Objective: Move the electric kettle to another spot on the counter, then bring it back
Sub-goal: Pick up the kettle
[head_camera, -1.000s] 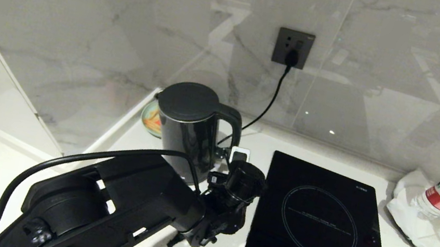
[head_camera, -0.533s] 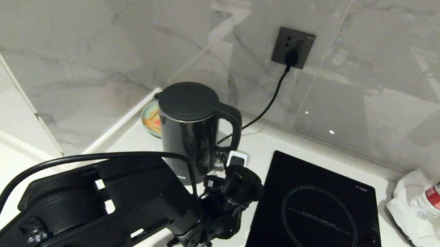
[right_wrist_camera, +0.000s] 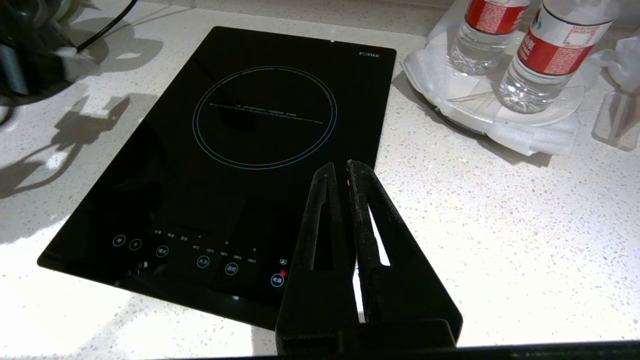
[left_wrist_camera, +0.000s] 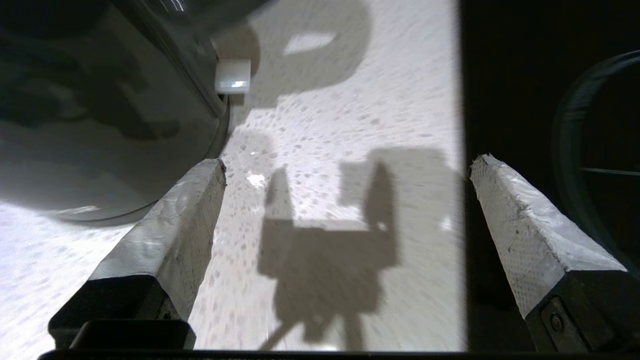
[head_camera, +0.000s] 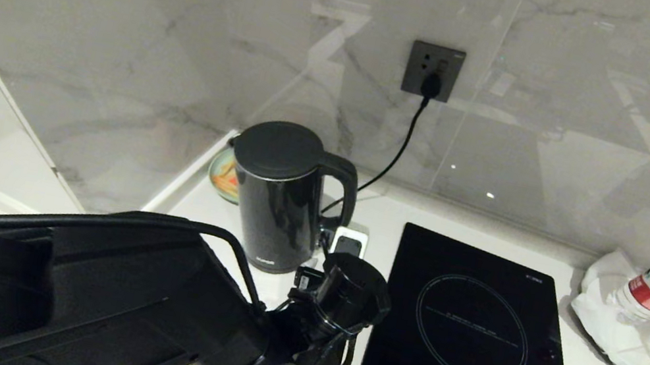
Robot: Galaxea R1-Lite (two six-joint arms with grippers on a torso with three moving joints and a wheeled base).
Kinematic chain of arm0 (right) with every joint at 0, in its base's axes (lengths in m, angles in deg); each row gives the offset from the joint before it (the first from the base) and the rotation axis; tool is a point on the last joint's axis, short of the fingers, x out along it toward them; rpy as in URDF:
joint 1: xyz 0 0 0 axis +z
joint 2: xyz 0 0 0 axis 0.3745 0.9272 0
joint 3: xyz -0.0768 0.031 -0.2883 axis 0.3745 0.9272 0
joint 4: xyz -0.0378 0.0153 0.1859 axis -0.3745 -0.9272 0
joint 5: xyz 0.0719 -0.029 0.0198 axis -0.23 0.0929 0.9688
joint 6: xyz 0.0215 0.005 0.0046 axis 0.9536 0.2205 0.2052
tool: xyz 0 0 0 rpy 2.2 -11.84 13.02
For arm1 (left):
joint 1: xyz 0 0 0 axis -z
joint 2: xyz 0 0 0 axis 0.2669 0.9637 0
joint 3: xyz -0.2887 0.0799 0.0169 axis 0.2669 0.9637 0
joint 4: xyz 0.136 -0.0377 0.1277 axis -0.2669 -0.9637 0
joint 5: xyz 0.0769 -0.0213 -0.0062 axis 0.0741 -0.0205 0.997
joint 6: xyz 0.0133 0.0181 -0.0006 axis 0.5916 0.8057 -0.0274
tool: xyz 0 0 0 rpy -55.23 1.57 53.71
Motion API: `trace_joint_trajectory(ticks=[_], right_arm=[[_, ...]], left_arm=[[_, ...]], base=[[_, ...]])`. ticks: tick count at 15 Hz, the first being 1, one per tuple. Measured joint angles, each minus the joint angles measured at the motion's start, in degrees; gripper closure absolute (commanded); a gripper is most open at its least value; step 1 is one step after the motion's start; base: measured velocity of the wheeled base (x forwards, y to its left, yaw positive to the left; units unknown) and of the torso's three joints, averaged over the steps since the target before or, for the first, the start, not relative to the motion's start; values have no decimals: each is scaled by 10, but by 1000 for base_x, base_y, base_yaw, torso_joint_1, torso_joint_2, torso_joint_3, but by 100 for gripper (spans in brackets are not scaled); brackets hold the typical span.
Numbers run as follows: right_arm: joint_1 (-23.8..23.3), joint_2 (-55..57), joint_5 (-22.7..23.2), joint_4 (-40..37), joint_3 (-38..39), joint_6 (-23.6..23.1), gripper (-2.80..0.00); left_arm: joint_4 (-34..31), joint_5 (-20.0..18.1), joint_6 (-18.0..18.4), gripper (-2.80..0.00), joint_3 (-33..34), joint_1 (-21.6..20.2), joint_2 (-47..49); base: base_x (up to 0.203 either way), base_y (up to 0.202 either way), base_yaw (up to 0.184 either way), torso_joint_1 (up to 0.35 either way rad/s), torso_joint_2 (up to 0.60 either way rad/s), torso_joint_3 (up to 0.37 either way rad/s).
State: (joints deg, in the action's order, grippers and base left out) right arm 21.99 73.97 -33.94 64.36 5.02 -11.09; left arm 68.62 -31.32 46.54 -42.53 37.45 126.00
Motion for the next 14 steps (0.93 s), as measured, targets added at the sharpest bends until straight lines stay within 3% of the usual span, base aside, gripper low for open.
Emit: trace_joint_trajectory(ticks=[3,6,14], right_arm=[[0,0,0,0,0,0,0],[0,0,0,0,0,0,0],[0,0,0,0,0,0,0]], left_arm=[[4,0,0,-280,39,14,-66],[0,0,3,-280,37,15,-105],[-41,-4,5,-280,-80,-3,-79]], base=[[0,0,0,0,0,0],[0,0,0,0,0,0],[0,0,0,0,0,0]])
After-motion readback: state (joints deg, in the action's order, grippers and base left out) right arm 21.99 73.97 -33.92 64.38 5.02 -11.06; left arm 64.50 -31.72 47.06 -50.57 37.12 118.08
